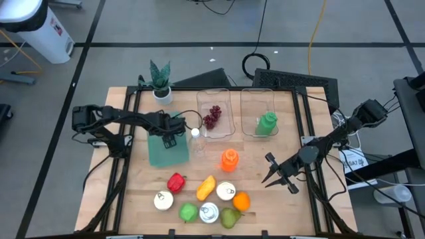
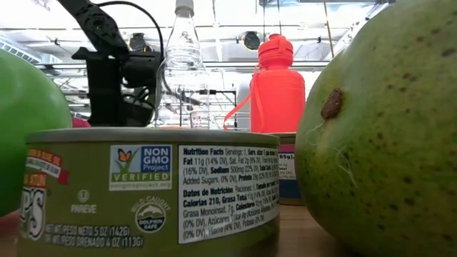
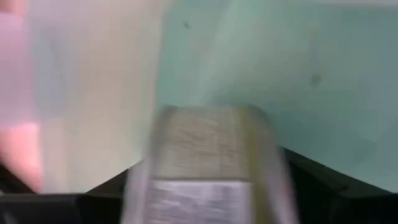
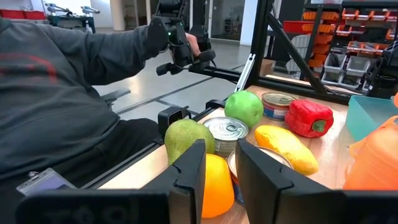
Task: Pick & Place Food Item
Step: Put the right green tuna can into the blue bin
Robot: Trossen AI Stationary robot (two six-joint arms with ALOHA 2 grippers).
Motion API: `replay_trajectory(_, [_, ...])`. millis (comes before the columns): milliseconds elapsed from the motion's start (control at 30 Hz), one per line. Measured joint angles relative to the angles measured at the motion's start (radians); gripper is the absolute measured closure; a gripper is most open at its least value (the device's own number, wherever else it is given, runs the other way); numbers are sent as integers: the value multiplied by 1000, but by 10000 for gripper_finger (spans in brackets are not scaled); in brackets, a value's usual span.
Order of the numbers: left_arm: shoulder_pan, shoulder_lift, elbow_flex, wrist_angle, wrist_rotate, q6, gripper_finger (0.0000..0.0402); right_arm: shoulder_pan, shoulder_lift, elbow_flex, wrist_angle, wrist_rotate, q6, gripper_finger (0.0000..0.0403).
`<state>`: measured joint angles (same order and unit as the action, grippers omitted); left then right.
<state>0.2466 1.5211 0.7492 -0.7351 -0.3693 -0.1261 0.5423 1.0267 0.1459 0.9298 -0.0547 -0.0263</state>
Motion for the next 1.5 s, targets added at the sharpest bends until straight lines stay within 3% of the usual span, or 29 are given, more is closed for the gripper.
replay_trajectory(467, [-24,0,63,-201,-19,-97,138,0,0,0,-2,0,0,328])
replay_trajectory(667, [-56,0,63,-209,-13,-87,137,0,0,0,-2,0,0,328])
replay_trajectory(933, [-92,0,63,-217,88,-78,137,0,0,0,-7,0,0,328])
replay_trajectory(1500, [-138,-22,64,-282,111,-165,137,0,0,0,-8,1,-2,328])
